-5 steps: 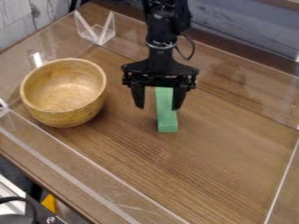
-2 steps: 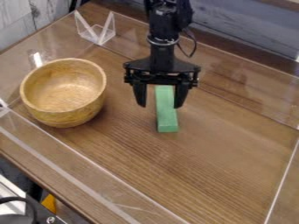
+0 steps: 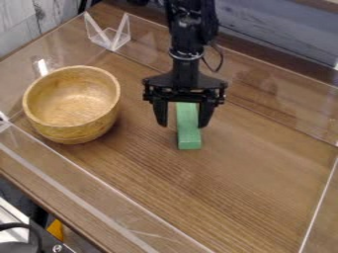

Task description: Put the green block in the brown bowl

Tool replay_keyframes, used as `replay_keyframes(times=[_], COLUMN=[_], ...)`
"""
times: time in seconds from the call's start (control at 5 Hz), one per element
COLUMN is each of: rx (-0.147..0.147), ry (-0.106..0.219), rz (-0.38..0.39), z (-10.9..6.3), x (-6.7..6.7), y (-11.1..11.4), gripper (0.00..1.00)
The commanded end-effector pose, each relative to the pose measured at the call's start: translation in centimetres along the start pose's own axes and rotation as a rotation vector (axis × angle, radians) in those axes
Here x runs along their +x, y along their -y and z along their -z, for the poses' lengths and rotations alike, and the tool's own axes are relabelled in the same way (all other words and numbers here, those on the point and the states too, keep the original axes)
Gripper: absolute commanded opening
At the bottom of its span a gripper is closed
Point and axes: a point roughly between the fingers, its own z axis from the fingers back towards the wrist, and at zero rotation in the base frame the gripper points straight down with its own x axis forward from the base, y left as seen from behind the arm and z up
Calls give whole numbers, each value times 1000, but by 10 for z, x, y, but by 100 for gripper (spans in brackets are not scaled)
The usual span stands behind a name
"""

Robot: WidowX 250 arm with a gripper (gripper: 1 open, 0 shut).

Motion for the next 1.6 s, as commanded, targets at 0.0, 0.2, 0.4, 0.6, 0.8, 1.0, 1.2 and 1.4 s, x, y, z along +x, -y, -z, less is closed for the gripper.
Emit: replay_keyframes(times=[0.0, 0.2, 0.4, 0.6, 0.8, 1.0, 1.2, 1.4], rx=[-25, -36, -71, -113, -163, -207, -248, -230], ry=[44, 38, 34, 45, 76, 106, 121, 106], rz=[-12, -11, -12, -25, -24, -40, -38, -26], z=[-9, -13, -27, -44, -76, -103, -127, -118], x=[10, 9, 8, 10, 13, 17, 19, 11], y=[7, 7, 5, 3, 3, 2, 3, 4], gripper=[0, 0, 0, 0, 0, 0, 0, 100])
